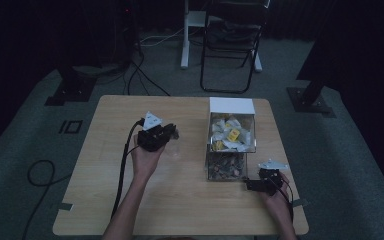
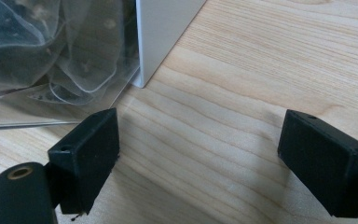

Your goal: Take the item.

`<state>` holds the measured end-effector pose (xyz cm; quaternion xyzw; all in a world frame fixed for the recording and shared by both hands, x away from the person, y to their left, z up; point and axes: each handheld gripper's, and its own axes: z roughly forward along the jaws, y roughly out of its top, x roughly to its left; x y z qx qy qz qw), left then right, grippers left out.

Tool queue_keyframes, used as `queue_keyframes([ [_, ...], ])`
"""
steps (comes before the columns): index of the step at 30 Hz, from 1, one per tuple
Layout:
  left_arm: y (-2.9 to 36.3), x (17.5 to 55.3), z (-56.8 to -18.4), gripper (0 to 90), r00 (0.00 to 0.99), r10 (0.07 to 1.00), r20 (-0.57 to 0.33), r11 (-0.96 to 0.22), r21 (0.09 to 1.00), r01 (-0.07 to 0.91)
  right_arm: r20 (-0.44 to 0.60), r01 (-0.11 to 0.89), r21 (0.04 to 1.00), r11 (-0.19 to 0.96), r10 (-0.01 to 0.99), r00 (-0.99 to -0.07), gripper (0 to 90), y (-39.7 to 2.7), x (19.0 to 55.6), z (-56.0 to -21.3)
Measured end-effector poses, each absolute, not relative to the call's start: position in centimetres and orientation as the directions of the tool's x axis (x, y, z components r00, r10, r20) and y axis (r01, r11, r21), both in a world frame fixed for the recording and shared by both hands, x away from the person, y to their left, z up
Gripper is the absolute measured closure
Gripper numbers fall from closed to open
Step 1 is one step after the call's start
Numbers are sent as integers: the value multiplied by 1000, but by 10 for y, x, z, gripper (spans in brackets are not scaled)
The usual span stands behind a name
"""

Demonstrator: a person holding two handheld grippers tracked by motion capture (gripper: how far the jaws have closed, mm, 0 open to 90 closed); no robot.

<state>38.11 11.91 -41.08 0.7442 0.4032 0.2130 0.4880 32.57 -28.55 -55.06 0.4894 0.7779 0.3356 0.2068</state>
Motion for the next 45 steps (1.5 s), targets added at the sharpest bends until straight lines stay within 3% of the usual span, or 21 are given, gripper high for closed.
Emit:
queue_keyframes([
  [31,114,401,-427,828,560,825,-74,-216,875,434,6,622,724,296,900,-436,124,-285,326,-551],
  [36,113,402,-428,633,536,843,-50,-228,869,440,6,622,724,297,900,-436,124,-285,326,-551],
  [45,116,399,-424,528,520,853,-43,-218,876,431,6,622,724,297,900,-436,124,-285,326,-551],
])
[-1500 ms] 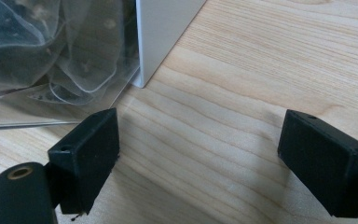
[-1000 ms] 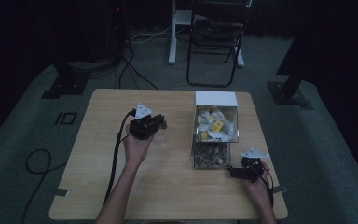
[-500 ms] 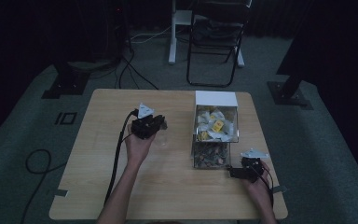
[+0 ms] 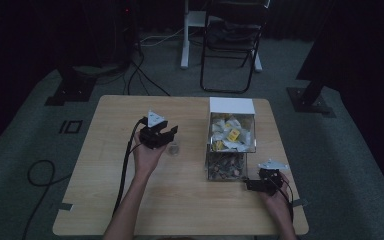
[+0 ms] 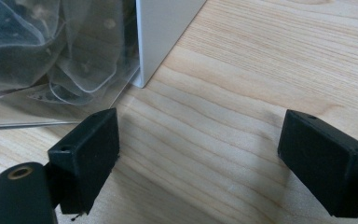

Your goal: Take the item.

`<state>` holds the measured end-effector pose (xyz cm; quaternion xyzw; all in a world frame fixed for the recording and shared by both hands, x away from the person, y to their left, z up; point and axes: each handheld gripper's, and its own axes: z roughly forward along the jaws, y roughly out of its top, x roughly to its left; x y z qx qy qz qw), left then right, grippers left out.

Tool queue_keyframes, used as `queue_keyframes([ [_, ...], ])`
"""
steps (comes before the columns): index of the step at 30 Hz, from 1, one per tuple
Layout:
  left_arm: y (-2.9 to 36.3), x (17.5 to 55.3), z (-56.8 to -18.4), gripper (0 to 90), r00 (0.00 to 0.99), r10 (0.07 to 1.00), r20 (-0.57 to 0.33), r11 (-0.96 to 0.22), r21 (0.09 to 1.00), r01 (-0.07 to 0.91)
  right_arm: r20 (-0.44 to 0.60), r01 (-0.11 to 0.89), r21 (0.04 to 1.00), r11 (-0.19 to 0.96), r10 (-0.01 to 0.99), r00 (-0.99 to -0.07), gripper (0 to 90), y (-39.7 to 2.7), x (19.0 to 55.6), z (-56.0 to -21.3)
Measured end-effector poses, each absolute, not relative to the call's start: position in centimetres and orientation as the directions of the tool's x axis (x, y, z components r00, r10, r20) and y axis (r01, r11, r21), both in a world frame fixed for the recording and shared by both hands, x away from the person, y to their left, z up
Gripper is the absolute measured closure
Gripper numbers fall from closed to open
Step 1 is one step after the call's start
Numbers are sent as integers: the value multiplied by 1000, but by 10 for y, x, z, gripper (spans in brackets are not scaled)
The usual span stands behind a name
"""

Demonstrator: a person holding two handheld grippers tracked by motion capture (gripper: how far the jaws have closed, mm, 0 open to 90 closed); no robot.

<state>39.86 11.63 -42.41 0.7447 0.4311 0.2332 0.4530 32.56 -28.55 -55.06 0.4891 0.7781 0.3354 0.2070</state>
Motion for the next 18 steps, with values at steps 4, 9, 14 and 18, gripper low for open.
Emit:
queue_keyframes([
  [4,118,396,-423,501,514,857,-28,-228,875,427,6,622,724,297,900,-436,124,-286,326,-551],
  [9,123,394,-425,492,504,863,-37,-211,879,427,6,622,724,297,900,-436,124,-286,326,-551],
  [14,132,395,-433,492,483,875,-45,-202,872,447,6,622,724,297,900,-436,124,-285,326,-551],
  [18,140,396,-435,491,459,887,-41,-197,867,458,6,622,724,297,900,-436,124,-286,326,-551],
])
